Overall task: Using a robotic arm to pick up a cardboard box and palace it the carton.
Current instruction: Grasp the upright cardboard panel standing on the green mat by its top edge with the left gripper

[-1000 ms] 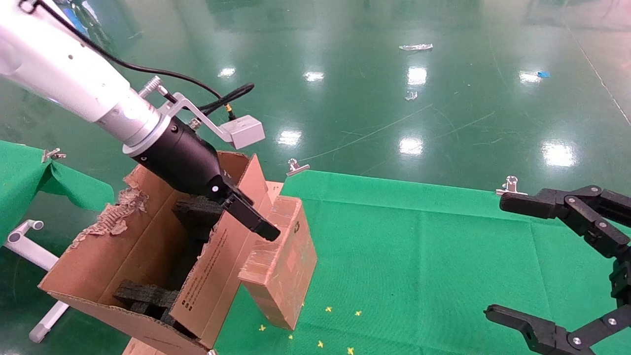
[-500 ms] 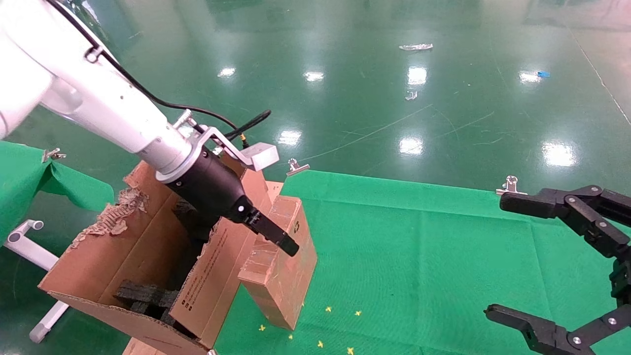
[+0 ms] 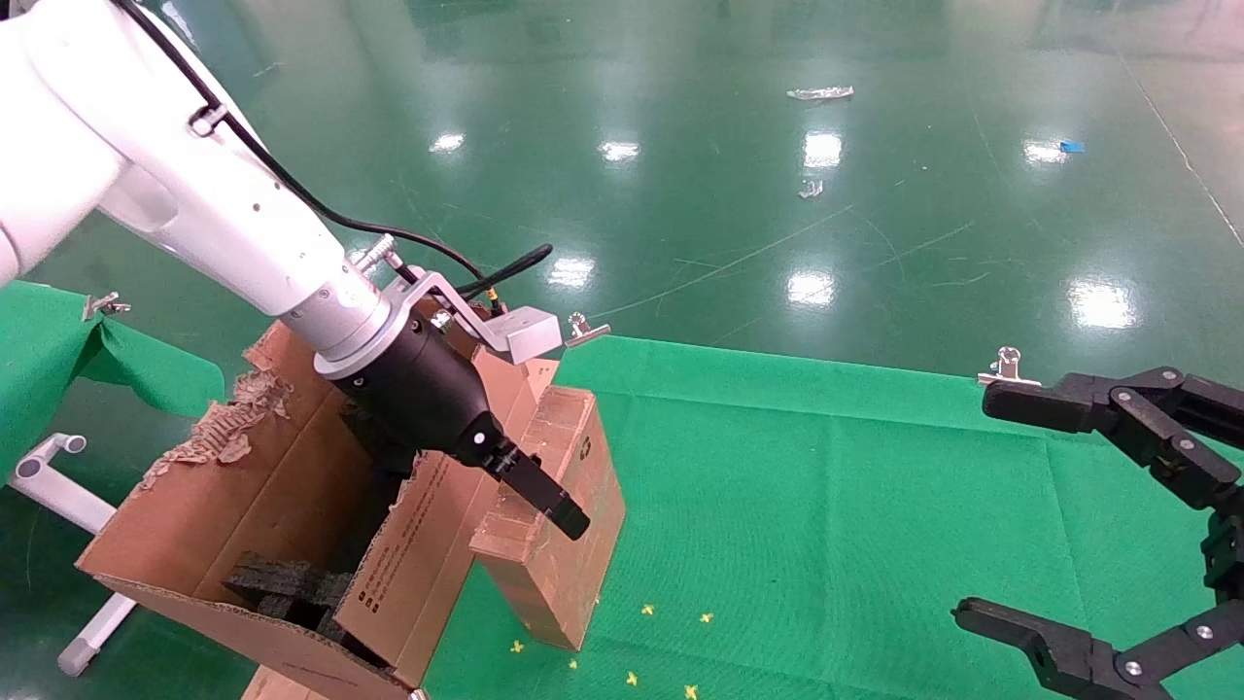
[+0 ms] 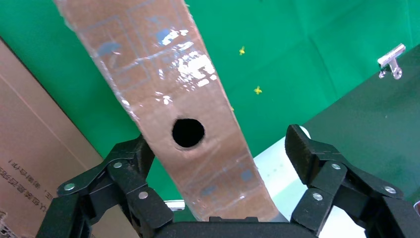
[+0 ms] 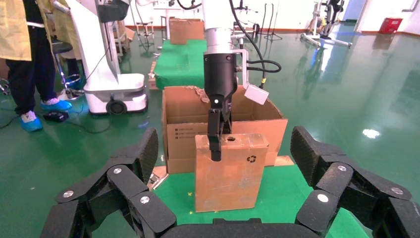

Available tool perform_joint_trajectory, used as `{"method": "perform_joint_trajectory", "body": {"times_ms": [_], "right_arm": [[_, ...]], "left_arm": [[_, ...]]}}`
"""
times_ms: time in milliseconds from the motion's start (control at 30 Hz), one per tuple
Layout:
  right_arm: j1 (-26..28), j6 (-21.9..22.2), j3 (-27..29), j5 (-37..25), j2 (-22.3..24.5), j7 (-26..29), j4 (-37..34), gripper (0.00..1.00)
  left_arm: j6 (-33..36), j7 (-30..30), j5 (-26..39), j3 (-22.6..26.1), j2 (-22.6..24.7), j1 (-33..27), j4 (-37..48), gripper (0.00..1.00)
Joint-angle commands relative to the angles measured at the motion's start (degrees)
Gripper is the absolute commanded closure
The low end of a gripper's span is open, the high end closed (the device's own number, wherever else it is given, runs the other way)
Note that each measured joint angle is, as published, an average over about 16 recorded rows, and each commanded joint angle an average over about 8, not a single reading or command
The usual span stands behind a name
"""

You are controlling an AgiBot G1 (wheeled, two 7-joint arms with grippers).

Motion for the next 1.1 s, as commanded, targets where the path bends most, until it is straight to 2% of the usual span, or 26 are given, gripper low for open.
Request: {"method": "perform_joint_trajectory", "body": {"times_ms": [33,800,933,1100], "right_arm": [[0.0,0.0,0.0,0.0,0.0,0.0,0.0,1.00],[0.0,0.0,-0.1,0.1,0.0,0.0,0.0,1.00],[0.0,0.0,-0.1,0.1,0.0,-0.1,0.0,1.00],[0.0,0.1,-0.1,0.1,0.1,-0.1,0.0,1.00]], "left_arm": [[0.0,-0.7,0.2,0.2,-0.3,-0.2,-1.2,1.00],[-2.4,-7.4,3.8,1.8,-3.9,-2.4,-13.5,1.00],[-2.8,-5.7,4.0,1.3,-4.6,-3.6,-15.6,1.00],[-3.5,0.9,0.7,-2.2,-7.8,-6.1,-17.7,1.00]]}}
